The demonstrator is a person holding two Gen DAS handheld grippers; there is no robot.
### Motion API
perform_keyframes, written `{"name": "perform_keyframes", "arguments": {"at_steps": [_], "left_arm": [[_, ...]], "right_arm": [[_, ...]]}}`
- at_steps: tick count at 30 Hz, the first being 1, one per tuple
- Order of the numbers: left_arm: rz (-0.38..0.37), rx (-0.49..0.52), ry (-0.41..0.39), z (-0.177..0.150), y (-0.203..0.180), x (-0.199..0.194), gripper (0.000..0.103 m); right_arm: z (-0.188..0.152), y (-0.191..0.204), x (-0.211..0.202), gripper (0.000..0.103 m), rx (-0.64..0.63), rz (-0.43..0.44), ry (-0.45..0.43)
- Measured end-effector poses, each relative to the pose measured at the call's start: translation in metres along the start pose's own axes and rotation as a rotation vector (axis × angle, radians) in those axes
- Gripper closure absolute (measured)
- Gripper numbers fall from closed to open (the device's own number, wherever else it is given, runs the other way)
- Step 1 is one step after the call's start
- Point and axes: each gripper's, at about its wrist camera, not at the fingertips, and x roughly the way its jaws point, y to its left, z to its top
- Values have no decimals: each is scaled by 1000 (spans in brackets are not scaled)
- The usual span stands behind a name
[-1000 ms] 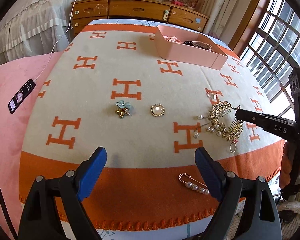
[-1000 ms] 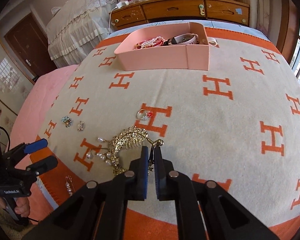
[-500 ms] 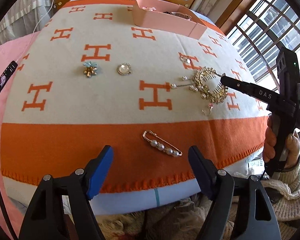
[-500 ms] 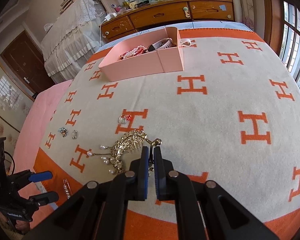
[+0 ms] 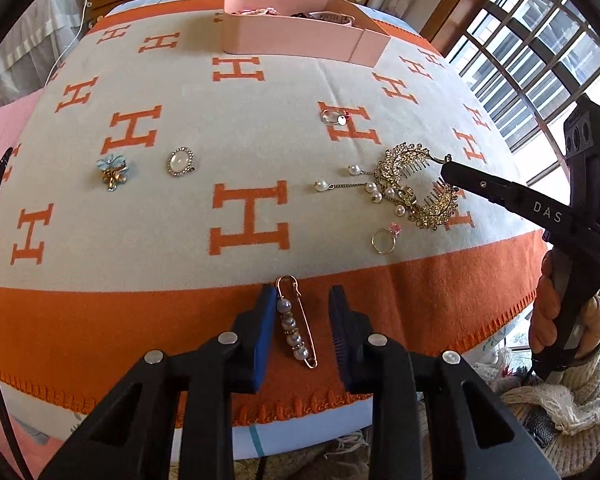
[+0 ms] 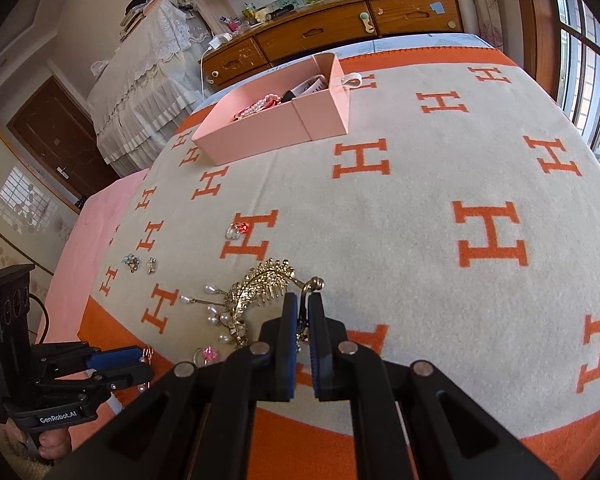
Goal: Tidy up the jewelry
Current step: 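Lift the pearl safety pin with the left tool while the right tool holds the comb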
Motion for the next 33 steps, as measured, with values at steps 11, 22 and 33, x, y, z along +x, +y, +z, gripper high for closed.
{"name": "perform_keyframes", "arguments": {"at_steps": [11, 22, 33], "left_arm": [[1, 24, -9, 4, -8, 0, 98], [-20, -44, -89, 10, 17, -23, 98], [-29, -25, -166, 45, 22, -43, 98]], "right_arm": [[0, 2, -12, 75, -27, 9, -32], [-11, 48, 1, 76, -241, 31, 32], [-12, 61, 14, 96, -309, -57, 60]]}}
